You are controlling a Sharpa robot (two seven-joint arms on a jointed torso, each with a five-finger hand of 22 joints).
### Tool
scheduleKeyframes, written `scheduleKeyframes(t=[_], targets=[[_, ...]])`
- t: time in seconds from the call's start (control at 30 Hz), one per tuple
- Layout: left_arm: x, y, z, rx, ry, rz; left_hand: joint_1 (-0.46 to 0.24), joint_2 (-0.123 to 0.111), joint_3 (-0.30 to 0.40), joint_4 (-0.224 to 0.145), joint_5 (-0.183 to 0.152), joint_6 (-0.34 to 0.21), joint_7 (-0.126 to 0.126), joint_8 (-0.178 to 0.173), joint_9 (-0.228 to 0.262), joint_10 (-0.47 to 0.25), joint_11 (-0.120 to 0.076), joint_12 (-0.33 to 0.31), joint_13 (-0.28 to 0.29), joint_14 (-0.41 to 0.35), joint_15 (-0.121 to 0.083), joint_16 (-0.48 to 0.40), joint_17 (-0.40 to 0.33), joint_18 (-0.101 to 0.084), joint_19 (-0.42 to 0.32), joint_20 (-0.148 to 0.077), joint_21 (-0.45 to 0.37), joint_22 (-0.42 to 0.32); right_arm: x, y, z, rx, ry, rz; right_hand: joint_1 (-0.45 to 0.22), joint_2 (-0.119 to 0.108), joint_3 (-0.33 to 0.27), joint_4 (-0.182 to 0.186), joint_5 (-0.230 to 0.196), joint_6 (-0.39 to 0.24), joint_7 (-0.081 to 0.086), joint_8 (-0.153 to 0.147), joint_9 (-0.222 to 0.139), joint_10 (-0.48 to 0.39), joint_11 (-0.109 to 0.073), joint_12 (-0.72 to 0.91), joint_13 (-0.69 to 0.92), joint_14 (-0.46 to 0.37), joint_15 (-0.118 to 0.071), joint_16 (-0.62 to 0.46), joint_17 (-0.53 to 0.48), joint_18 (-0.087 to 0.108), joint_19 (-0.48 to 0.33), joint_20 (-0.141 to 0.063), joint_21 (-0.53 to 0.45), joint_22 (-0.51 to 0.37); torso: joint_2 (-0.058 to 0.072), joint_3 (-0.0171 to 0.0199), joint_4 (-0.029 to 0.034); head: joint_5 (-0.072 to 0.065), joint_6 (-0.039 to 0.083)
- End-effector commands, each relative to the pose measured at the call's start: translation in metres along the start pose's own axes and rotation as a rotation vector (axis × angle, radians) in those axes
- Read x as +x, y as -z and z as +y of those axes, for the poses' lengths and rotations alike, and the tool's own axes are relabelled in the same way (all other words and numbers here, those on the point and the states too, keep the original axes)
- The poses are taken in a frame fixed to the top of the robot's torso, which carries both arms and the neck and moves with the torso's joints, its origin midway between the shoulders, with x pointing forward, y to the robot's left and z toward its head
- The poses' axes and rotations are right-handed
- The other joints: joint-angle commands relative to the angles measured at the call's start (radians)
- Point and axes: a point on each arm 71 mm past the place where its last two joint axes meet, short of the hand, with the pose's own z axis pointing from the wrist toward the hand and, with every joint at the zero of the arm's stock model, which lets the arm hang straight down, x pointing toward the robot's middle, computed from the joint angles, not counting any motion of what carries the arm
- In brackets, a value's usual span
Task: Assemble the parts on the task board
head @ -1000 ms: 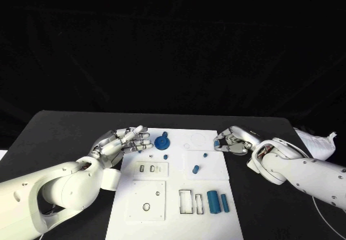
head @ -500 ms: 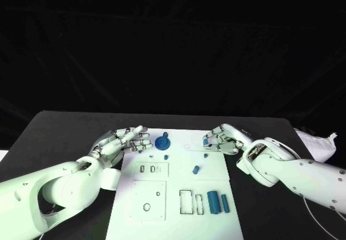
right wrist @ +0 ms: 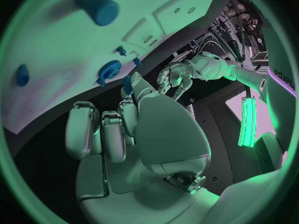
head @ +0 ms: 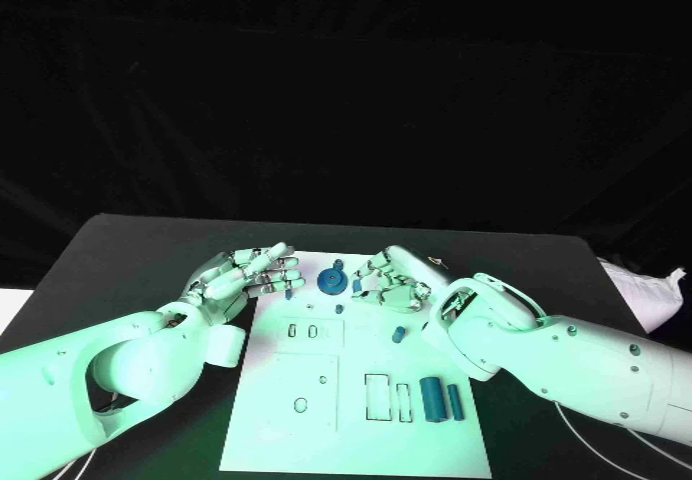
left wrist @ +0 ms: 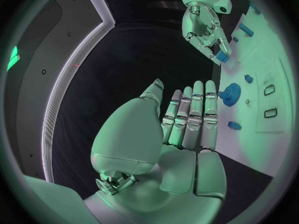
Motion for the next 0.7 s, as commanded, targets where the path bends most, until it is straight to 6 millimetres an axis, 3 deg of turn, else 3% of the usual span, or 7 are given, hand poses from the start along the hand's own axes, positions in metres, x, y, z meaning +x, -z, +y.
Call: scheduleKeyframes(t=[0.03,0.17,0.33,0.47,0.7], targets=[[0.000,-0.002,-0.001,0.012,0.011,0.013,0.006,0.006,0.001,-0.007,-0.002,-0.002,0.007,-0.005,0.000,-0.006,0.001,-0.004,-0.001,-0.002,0.001,-0.005,0.002,0.012,0.001,0.004,-0.005,-0.001,0.013,-0.003,0.006,0.032,0.080,0.038,-0.003,0.009,0.005,0.001,-0.003,0.029,-0.026,0.003,0.012,0.015,-0.020,-0.004,-0.178,0.089,-0.006,-0.005,0.183,-0.016,-0.003,-0.003,-0.002,-0.002,-0.006,-0.0008,0.0041,0.006,-0.010],[-0.002,-0.003,-0.001,0.013,0.010,0.007,0.007,0.008,0.002,-0.012,-0.003,-0.001,0.007,-0.006,0.000,-0.006,0.001,-0.004,0.000,-0.001,0.001,-0.008,0.004,0.012,0.003,0.004,-0.006,-0.001,0.029,-0.007,0.015,0.023,0.098,0.066,-0.005,0.008,0.006,0.001,-0.001,0.029,-0.027,0.003,0.012,0.015,-0.020,-0.006,-0.179,0.089,-0.006,-0.006,0.183,-0.016,-0.003,-0.003,-0.003,-0.002,-0.008,-0.0016,0.0073,0.008,-0.017],[-0.003,-0.003,0.000,0.014,0.012,0.004,0.007,0.008,0.002,-0.012,-0.003,-0.001,0.007,-0.006,0.000,-0.006,0.001,-0.004,0.000,-0.001,0.001,-0.008,0.004,0.012,0.003,0.004,-0.006,-0.001,0.045,-0.009,0.023,0.021,0.123,0.101,-0.010,0.007,0.007,0.001,0.002,0.029,-0.026,0.002,0.012,0.014,-0.020,-0.010,-0.181,0.088,-0.006,-0.007,0.180,-0.015,-0.004,-0.003,-0.004,-0.005,-0.007,-0.0018,0.0063,0.014,-0.020],[-0.003,-0.003,-0.001,0.014,0.013,0.004,0.007,0.008,0.002,-0.012,-0.003,-0.001,0.007,-0.006,0.000,-0.006,0.001,-0.004,0.000,-0.001,0.001,-0.008,0.004,0.012,0.003,0.004,-0.006,-0.001,0.053,-0.010,0.026,0.019,0.139,0.121,-0.013,0.006,0.008,0.001,0.004,0.029,-0.026,0.002,0.012,0.013,-0.020,-0.011,-0.182,0.088,-0.006,-0.008,0.179,-0.015,-0.004,-0.003,-0.004,-0.005,-0.005,-0.0013,0.0035,0.021,-0.025],[-0.003,-0.003,-0.001,0.013,0.013,0.004,0.007,0.008,0.002,-0.012,-0.003,-0.001,0.007,-0.006,0.000,-0.006,0.001,-0.004,0.000,-0.001,0.001,-0.008,0.004,0.012,0.003,0.004,-0.006,-0.001,0.059,-0.009,0.028,0.024,0.160,0.149,-0.022,0.002,0.009,0.002,0.008,0.028,-0.026,0.000,0.012,0.013,-0.020,-0.014,-0.184,0.088,-0.006,-0.009,0.177,-0.015,-0.005,-0.003,-0.006,-0.007,-0.005,-0.0001,0.0033,0.023,-0.029]])
